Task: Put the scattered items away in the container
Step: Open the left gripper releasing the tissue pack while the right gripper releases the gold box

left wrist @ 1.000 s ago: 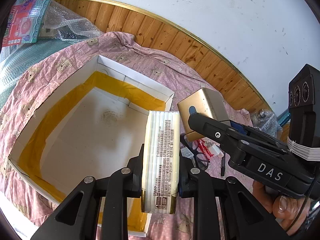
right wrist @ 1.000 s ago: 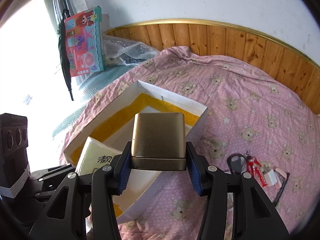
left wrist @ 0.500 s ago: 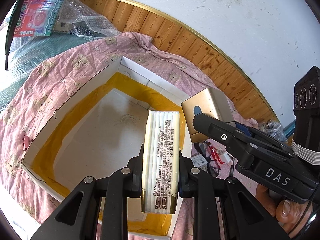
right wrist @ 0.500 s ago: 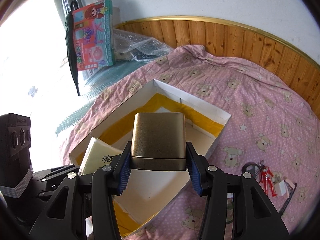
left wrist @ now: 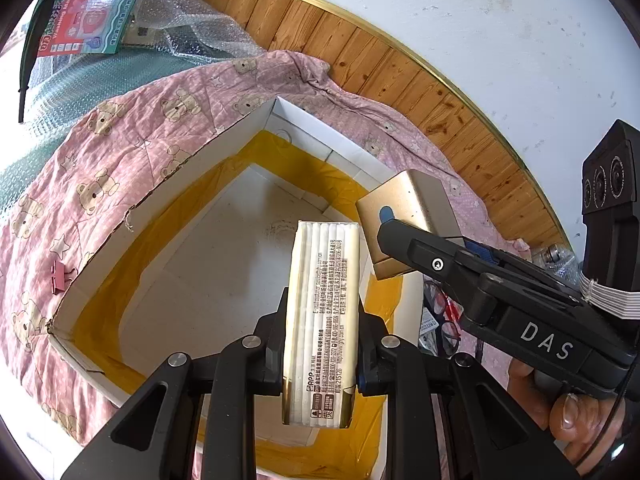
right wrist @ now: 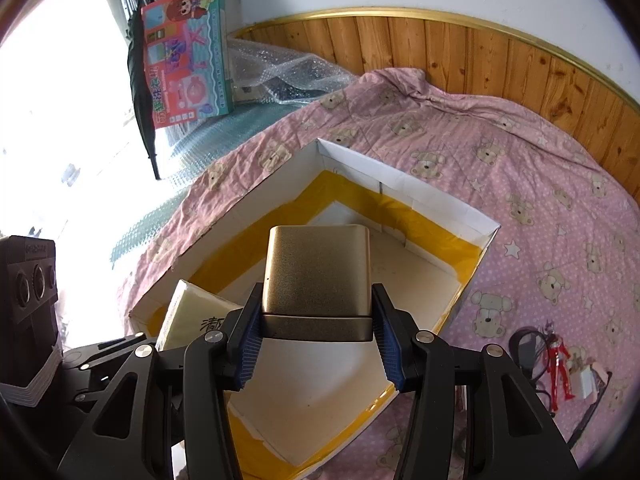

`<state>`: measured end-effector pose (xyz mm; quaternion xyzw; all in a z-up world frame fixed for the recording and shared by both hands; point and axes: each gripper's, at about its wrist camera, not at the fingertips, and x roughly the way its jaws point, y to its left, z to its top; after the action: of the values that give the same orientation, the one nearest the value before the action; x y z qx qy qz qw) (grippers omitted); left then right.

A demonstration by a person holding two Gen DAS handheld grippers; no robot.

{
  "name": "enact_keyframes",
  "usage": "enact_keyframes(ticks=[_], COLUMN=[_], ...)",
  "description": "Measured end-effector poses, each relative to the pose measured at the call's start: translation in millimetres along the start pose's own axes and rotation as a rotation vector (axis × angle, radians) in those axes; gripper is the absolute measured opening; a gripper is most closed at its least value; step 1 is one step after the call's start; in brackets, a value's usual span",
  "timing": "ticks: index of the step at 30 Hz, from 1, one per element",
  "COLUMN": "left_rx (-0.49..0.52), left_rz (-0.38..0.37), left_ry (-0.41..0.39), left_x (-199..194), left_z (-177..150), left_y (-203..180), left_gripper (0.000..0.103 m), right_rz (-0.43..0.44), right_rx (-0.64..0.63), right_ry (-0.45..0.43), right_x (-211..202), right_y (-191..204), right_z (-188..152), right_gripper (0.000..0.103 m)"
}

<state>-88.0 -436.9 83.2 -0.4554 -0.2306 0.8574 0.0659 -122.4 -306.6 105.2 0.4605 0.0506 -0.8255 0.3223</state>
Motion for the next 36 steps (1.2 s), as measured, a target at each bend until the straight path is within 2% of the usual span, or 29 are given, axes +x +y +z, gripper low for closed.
enact_keyframes(ticks=[24, 30, 36], left_rx=[-0.026, -0.057, -0.087], left_rz=[0.046, 0.06, 0.065], left_ry=[0.09, 0.109, 0.073], left_x=[49, 57, 36], left_z=[14, 16, 20], left_y=[17, 30, 42], left_gripper=[0.025, 0.047, 0.05], right_rz=[0.009, 0.01, 0.017], right_rx=[0.036, 0.087, 0.123], right_ry=[0.069, 0.084, 0.052], right_x=[57, 66, 47], right_y=[-16, -31, -40], right_z=[16, 15, 13], right_gripper=[0.053, 0.055, 0.054])
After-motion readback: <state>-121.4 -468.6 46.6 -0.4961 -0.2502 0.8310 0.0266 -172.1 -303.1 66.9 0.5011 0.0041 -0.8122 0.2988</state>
